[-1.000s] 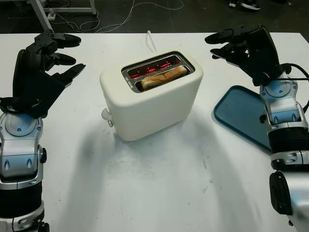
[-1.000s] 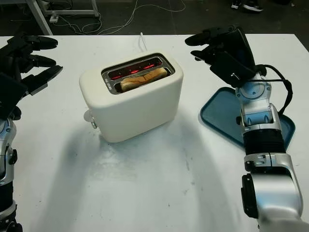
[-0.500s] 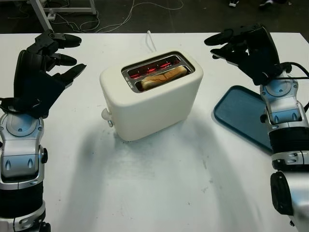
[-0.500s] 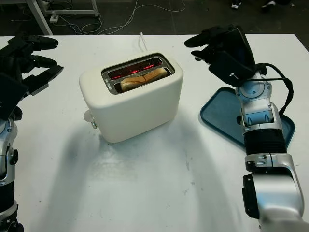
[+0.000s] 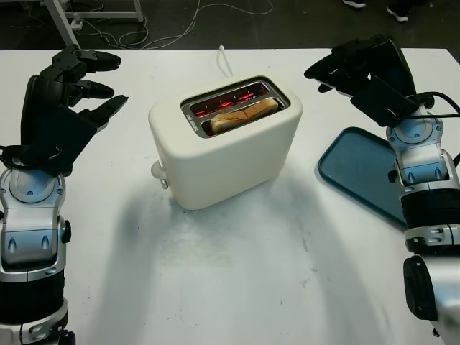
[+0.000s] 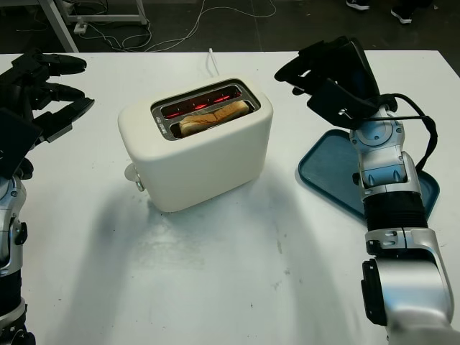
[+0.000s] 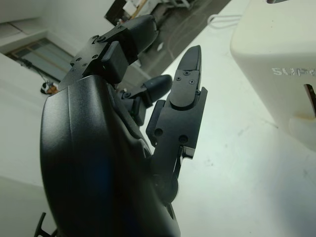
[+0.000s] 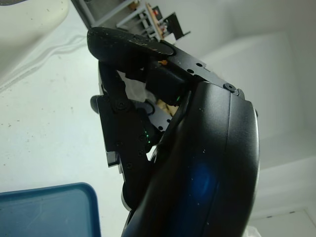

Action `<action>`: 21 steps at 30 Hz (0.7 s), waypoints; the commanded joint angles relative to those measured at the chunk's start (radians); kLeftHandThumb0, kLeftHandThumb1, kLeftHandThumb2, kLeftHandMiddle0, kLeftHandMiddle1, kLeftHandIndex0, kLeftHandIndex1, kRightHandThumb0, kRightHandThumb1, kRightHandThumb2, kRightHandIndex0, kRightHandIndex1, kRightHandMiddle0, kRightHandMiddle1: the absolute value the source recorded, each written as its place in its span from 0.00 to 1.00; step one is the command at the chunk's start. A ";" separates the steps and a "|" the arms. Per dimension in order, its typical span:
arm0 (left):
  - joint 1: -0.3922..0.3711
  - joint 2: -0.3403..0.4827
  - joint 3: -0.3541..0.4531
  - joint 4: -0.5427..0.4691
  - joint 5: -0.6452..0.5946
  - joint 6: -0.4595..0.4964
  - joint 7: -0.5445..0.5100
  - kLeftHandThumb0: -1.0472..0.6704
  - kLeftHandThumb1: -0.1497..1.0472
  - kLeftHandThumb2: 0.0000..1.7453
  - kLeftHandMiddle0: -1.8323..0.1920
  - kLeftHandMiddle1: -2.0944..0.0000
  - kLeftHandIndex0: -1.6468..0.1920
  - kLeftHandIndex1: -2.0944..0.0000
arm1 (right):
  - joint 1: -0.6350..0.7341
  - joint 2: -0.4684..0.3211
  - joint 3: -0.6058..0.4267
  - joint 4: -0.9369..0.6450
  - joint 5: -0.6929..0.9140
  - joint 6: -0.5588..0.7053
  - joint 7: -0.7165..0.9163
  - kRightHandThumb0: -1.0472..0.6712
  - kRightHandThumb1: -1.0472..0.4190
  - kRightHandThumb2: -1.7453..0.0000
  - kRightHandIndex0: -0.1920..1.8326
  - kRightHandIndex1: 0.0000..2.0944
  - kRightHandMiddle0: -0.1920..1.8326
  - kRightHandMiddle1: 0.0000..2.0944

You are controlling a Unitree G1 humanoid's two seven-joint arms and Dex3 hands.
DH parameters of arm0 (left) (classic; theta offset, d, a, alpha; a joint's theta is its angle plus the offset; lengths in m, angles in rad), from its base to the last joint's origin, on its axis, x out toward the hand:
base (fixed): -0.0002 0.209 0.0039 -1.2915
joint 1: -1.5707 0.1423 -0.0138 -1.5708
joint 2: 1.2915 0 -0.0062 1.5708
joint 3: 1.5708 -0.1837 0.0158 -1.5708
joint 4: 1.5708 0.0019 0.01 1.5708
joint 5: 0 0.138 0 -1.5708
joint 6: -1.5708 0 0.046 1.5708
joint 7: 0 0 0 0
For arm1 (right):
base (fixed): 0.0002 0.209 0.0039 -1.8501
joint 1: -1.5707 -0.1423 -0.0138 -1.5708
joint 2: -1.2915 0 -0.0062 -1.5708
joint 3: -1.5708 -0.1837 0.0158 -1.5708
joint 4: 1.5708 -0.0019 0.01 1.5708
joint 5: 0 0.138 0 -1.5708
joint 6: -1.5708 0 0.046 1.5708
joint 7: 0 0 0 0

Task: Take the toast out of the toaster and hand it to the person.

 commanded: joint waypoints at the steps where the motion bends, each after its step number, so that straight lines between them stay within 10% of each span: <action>1: -0.011 -0.001 0.000 0.000 -0.003 0.003 0.005 0.47 0.89 0.11 0.74 0.45 0.69 0.61 | 0.008 -0.012 0.001 -0.004 -0.003 0.005 -0.010 0.46 0.09 0.99 0.68 0.33 0.61 0.50; 21: -0.008 0.003 -0.003 0.000 0.004 -0.006 0.006 0.47 0.89 0.10 0.73 0.44 0.69 0.60 | 0.009 0.026 -0.039 -0.023 0.106 0.070 0.012 0.71 0.20 1.00 0.47 0.25 0.48 0.08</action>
